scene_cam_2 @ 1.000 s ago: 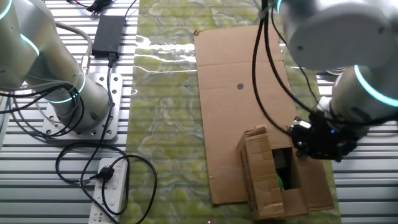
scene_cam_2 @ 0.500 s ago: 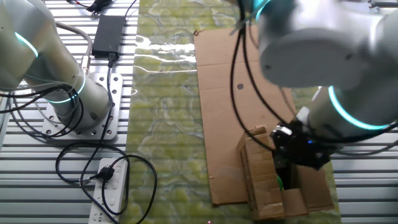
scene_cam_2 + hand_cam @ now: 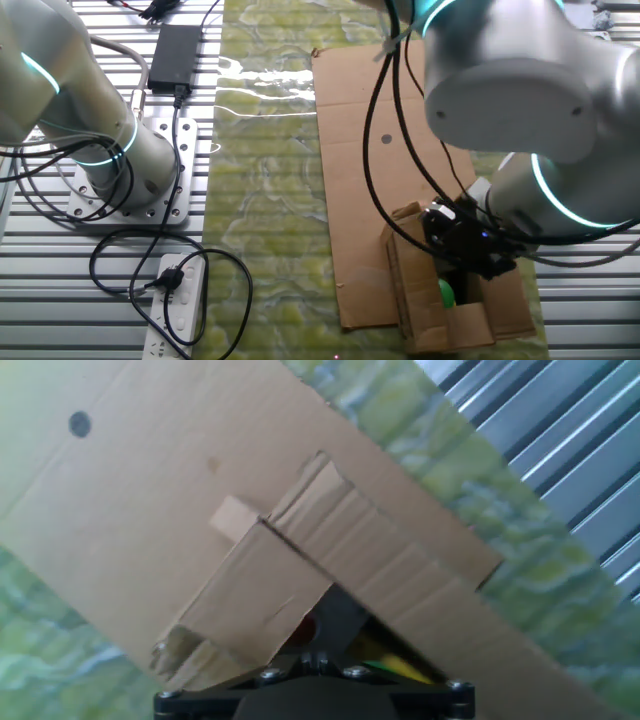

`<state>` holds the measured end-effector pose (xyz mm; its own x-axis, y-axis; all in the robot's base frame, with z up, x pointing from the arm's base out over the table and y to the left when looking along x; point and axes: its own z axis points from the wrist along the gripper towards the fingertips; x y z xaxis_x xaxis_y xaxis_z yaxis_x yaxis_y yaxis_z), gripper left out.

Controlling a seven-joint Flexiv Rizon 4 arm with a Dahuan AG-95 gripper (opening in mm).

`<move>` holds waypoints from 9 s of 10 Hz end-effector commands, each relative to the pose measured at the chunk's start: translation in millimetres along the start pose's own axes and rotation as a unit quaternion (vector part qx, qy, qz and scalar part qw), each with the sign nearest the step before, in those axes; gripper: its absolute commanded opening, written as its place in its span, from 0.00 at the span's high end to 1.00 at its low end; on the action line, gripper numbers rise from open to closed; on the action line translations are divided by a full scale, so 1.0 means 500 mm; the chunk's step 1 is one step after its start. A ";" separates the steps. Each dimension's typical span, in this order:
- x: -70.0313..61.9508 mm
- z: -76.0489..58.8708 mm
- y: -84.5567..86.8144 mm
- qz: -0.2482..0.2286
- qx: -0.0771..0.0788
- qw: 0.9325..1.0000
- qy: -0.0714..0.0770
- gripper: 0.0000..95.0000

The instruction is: Open a box

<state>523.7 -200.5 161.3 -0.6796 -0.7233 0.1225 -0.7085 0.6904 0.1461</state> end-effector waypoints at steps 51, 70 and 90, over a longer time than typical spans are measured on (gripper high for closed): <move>-0.037 0.029 -0.009 0.020 0.101 0.995 0.012 1.00; 0.081 0.051 -0.121 -0.112 0.109 0.987 0.037 1.00; 0.161 -0.061 -0.181 -0.207 0.084 0.969 0.110 1.00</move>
<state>538.0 -319.4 188.7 -0.2900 -0.9100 0.2964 -0.9443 0.3224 0.0656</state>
